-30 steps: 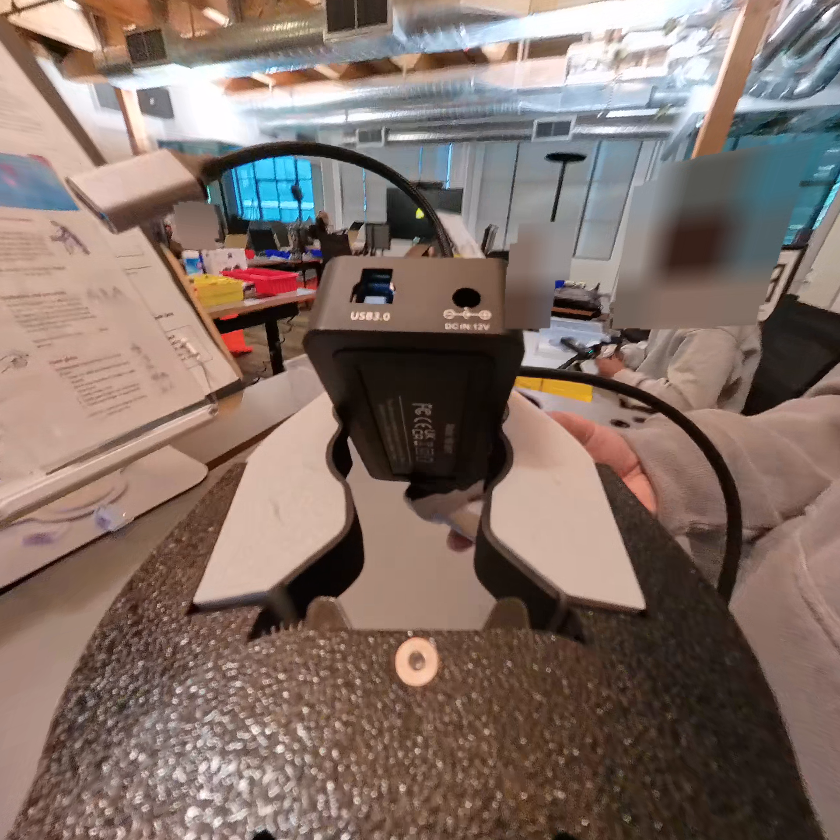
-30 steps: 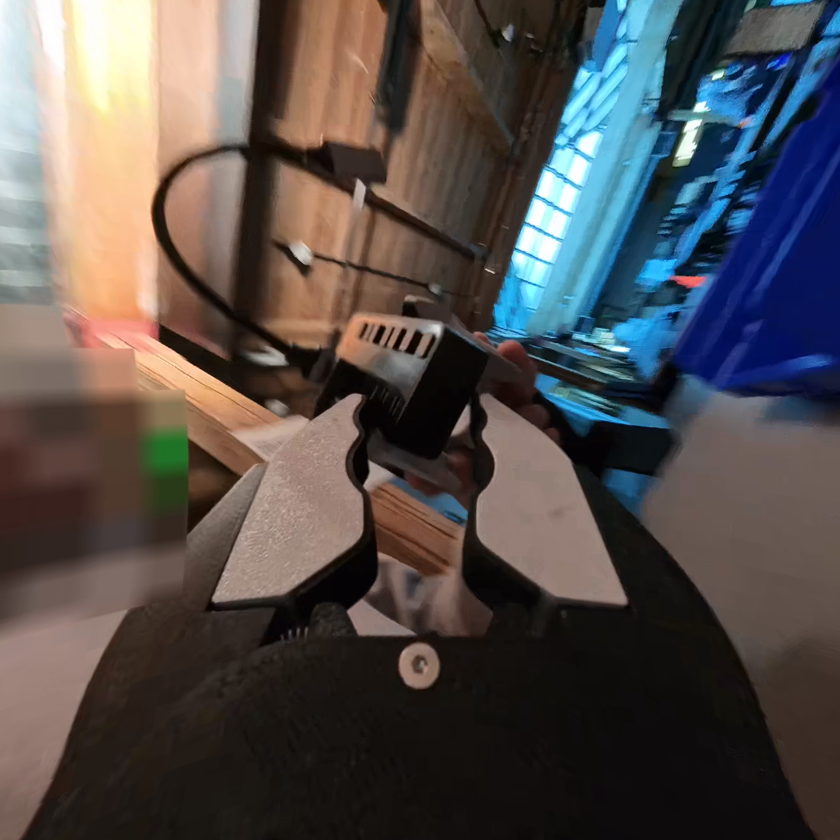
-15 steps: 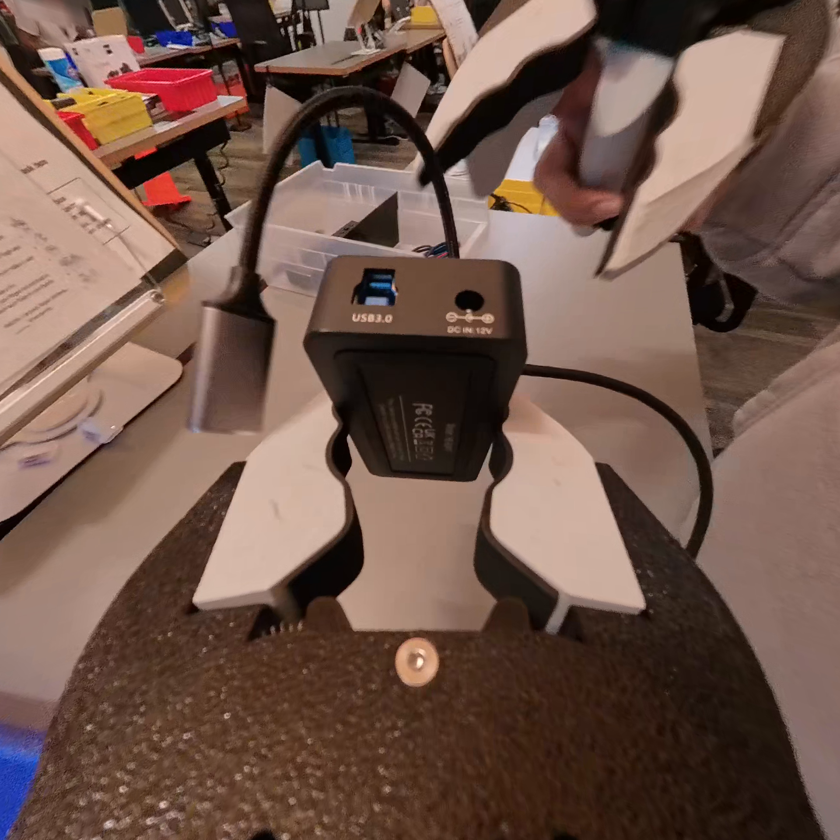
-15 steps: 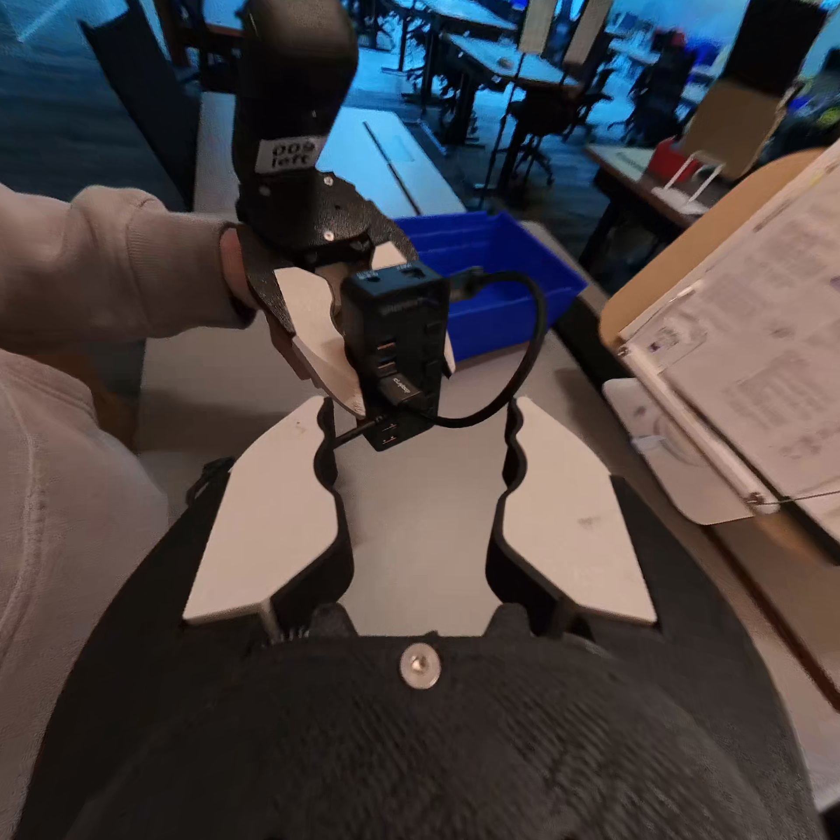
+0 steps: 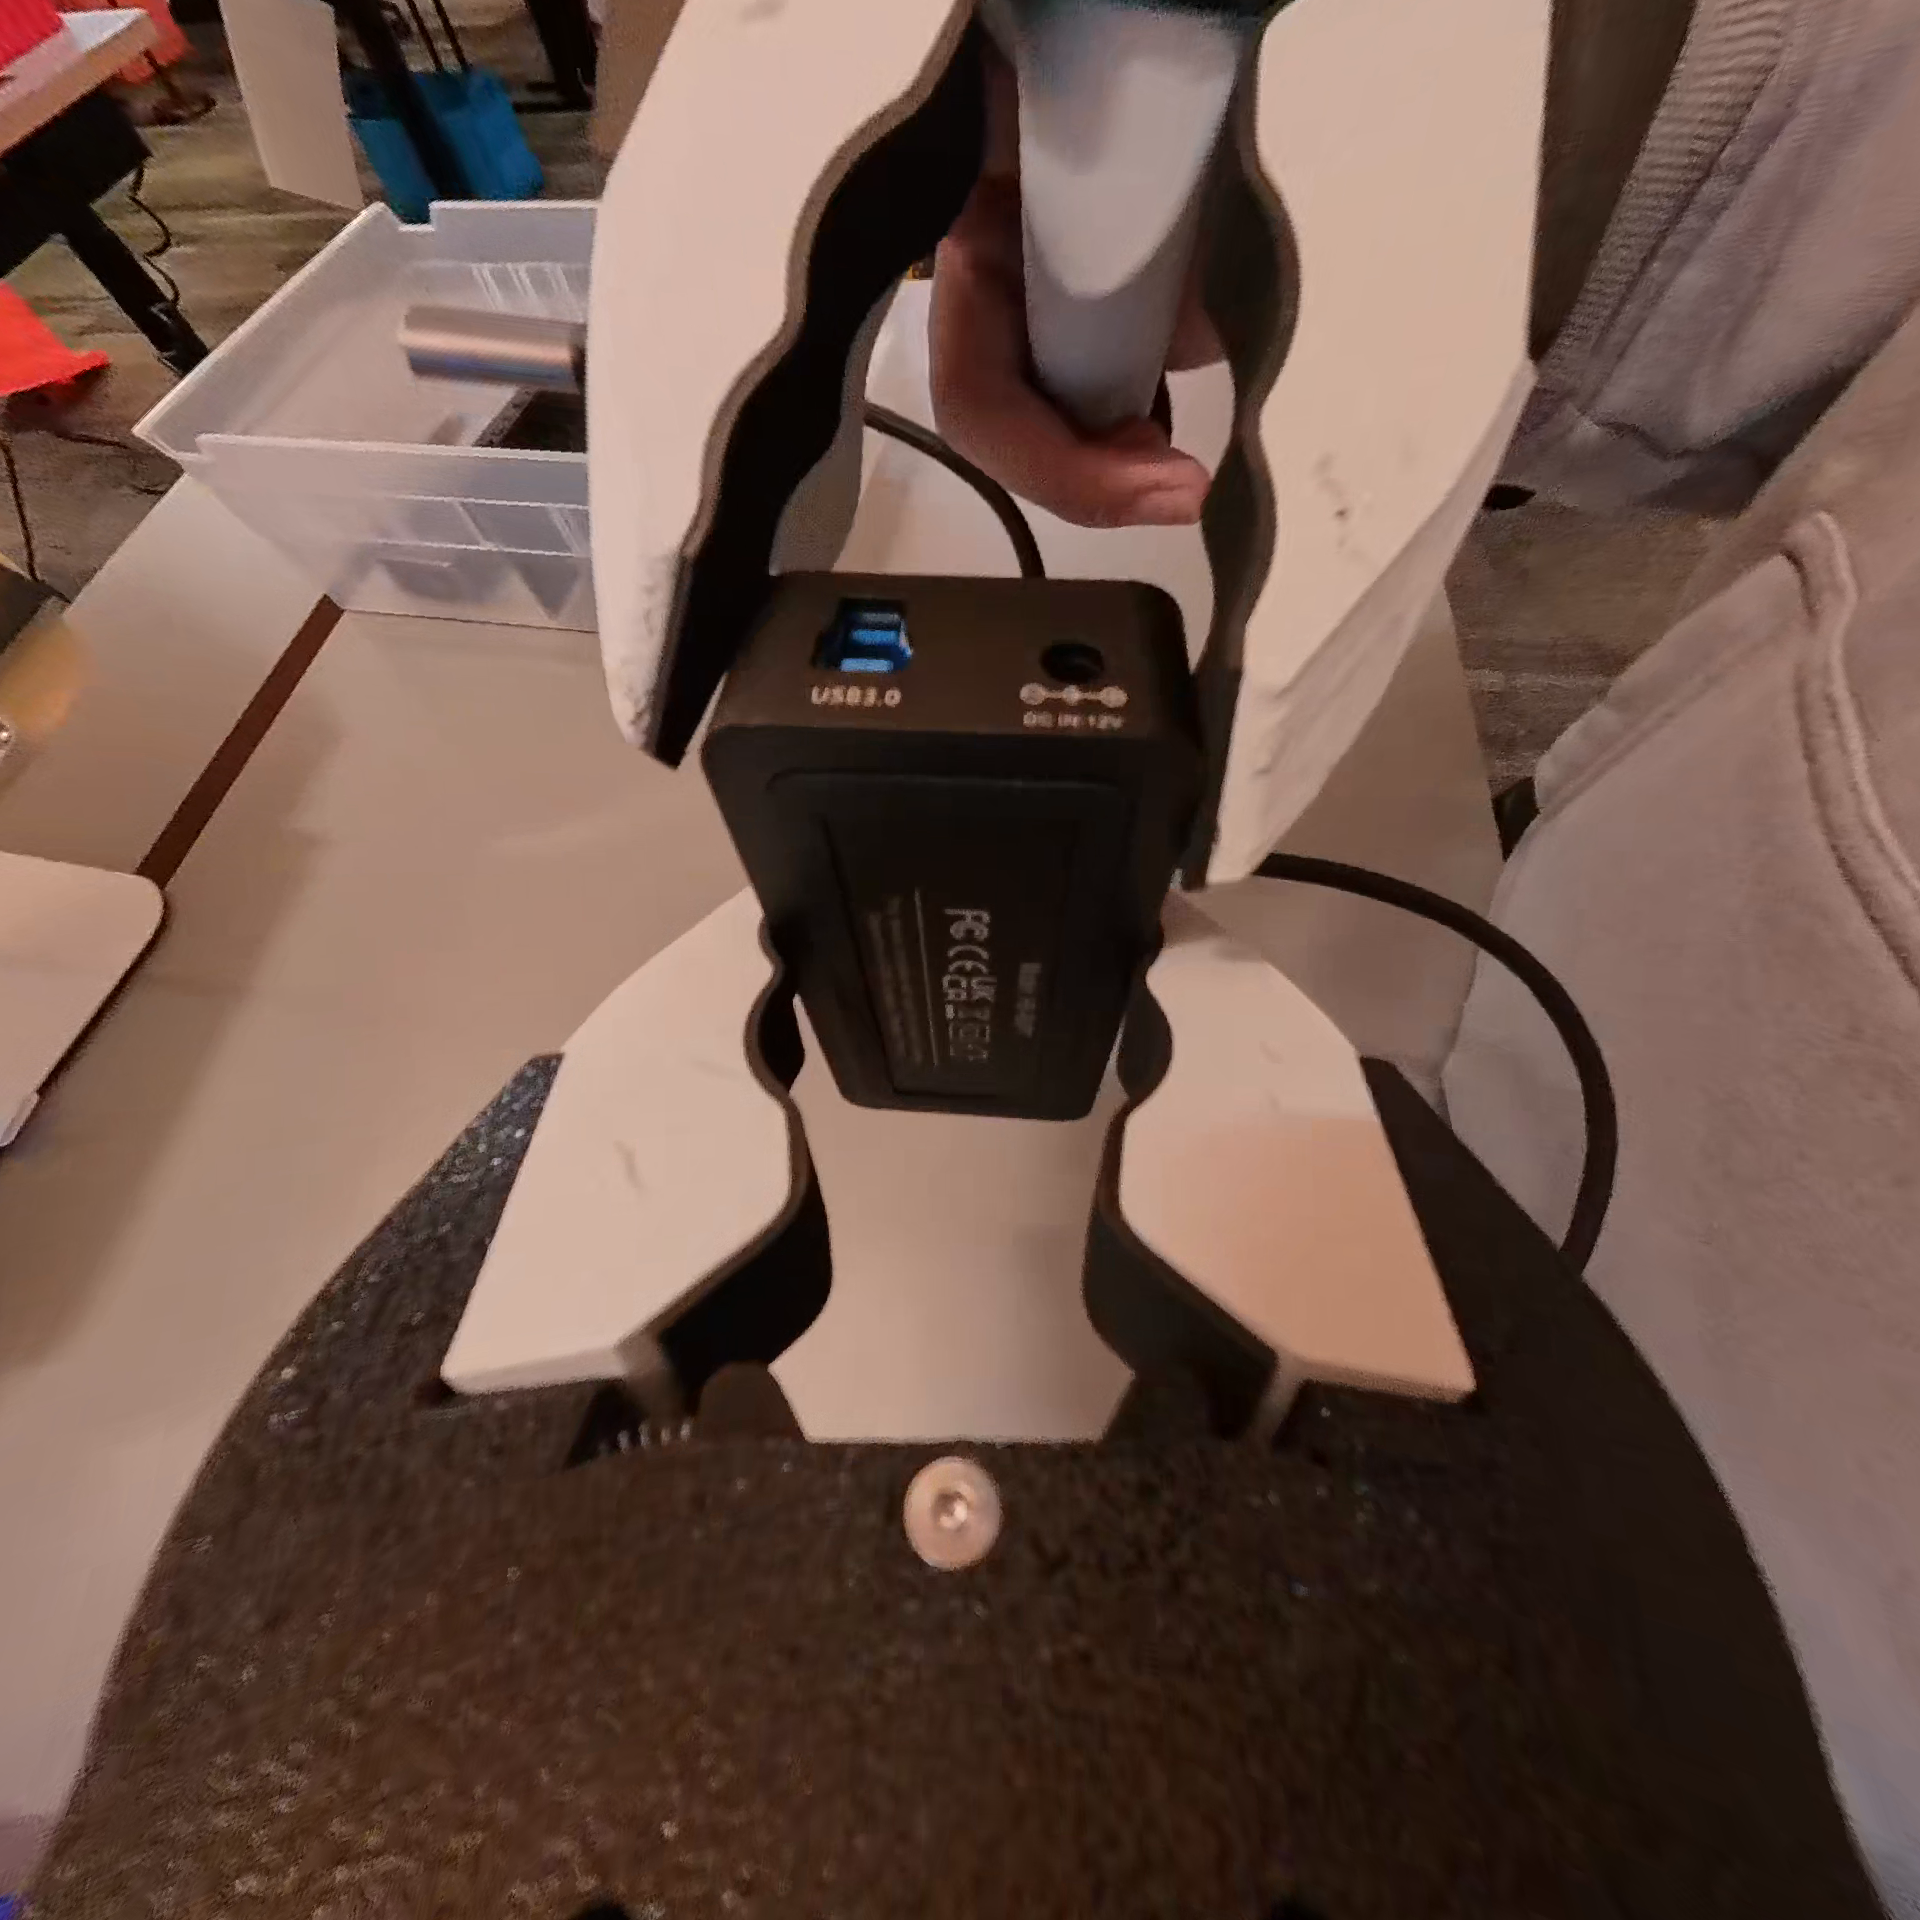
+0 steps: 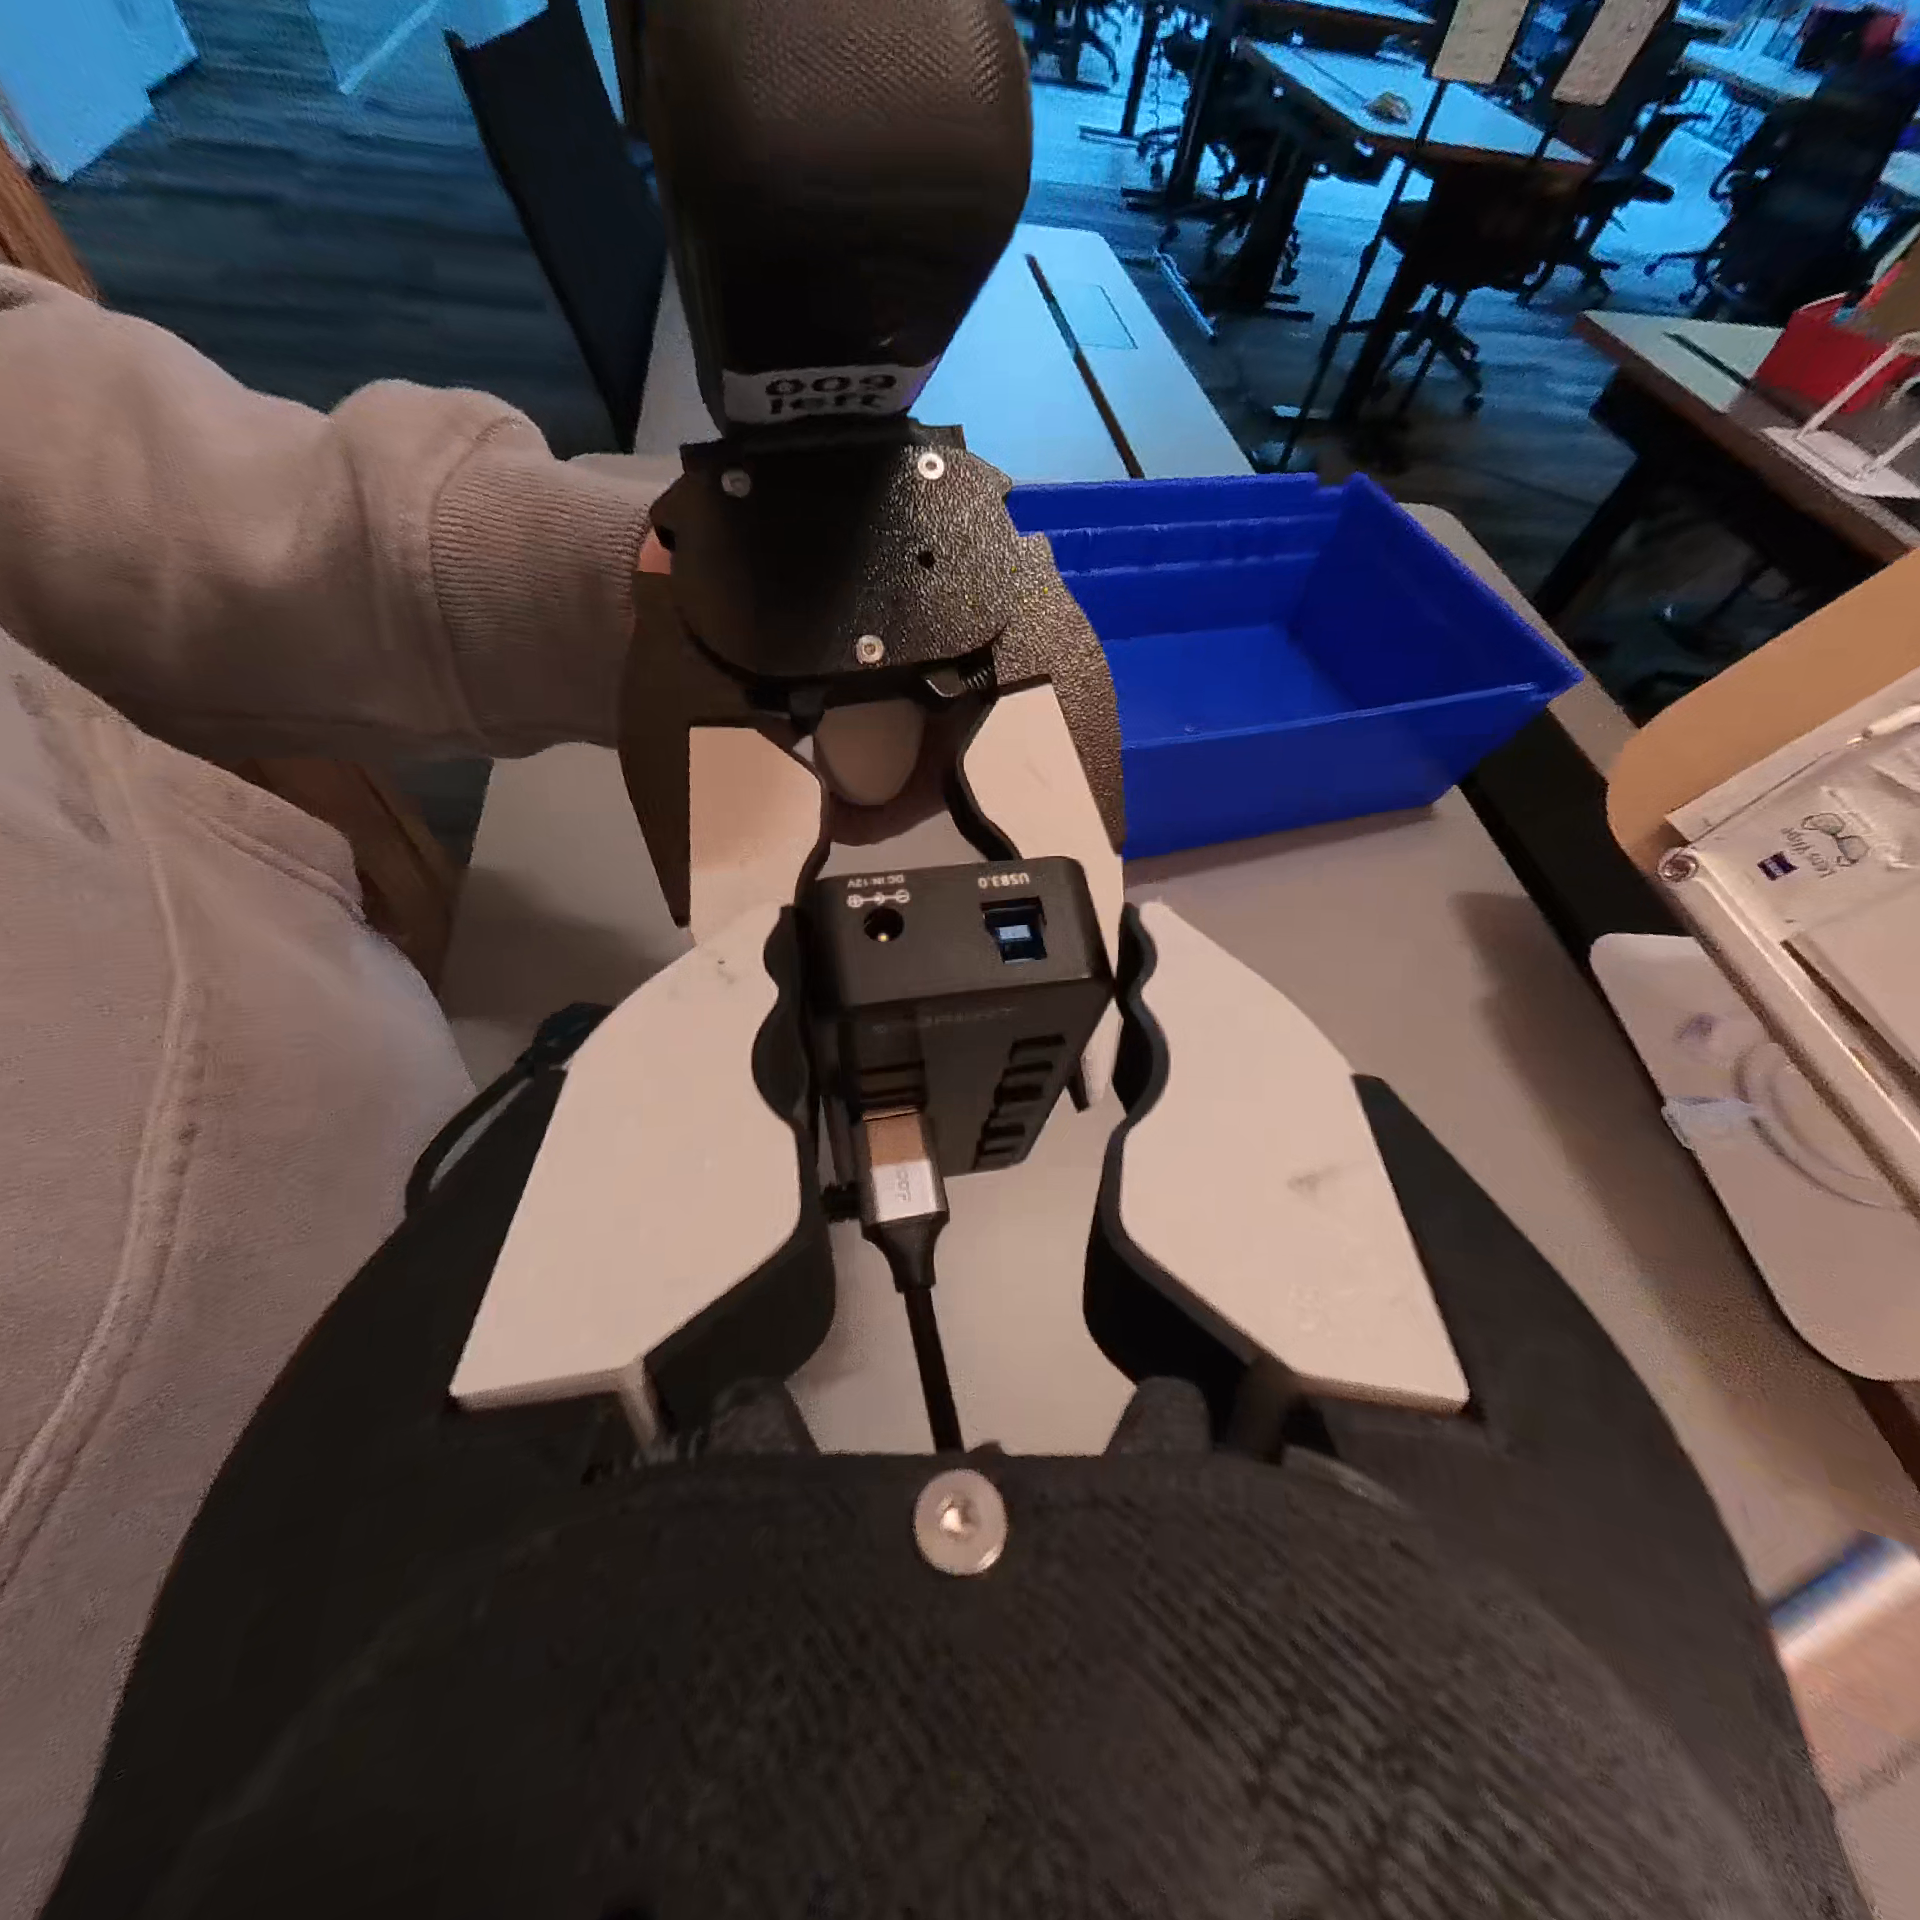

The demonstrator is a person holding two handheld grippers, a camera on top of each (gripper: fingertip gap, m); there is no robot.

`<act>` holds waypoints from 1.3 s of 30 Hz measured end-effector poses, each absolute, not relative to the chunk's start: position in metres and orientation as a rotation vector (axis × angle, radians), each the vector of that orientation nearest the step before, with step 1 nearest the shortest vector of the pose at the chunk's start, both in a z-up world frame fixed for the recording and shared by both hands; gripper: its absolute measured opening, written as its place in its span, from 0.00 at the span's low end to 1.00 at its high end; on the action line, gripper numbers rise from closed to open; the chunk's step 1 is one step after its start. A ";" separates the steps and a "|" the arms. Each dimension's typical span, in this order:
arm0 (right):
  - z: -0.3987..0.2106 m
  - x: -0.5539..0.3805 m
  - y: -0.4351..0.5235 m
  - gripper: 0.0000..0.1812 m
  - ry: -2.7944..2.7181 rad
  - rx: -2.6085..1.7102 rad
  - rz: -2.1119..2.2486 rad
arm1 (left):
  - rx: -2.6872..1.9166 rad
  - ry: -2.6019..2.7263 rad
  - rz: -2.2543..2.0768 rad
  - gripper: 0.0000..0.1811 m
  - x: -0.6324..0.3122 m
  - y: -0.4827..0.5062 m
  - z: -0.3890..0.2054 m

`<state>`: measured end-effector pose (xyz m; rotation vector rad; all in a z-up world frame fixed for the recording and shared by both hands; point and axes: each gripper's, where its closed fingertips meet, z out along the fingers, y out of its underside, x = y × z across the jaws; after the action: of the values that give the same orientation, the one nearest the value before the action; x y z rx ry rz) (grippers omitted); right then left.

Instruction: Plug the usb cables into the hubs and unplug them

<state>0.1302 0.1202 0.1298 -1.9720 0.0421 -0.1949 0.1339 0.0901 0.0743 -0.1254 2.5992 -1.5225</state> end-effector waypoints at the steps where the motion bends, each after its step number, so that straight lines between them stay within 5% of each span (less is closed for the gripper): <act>1: 0.130 0.130 0.119 0.32 0.044 -1.961 -0.183 | -0.130 2.585 -1.557 0.32 0.134 0.090 0.076; 21: 0.143 0.132 0.114 0.31 0.085 -1.920 -0.122 | -0.216 2.426 -1.878 0.32 0.133 0.082 0.091; 39: 0.107 0.125 0.104 0.13 0.128 -2.034 -0.070 | -0.137 2.314 -2.015 0.33 0.137 0.094 0.100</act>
<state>0.1248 0.1043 0.1070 -2.0343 0.1280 -0.0702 0.1368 0.0939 0.1003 -0.1369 2.3143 -2.0148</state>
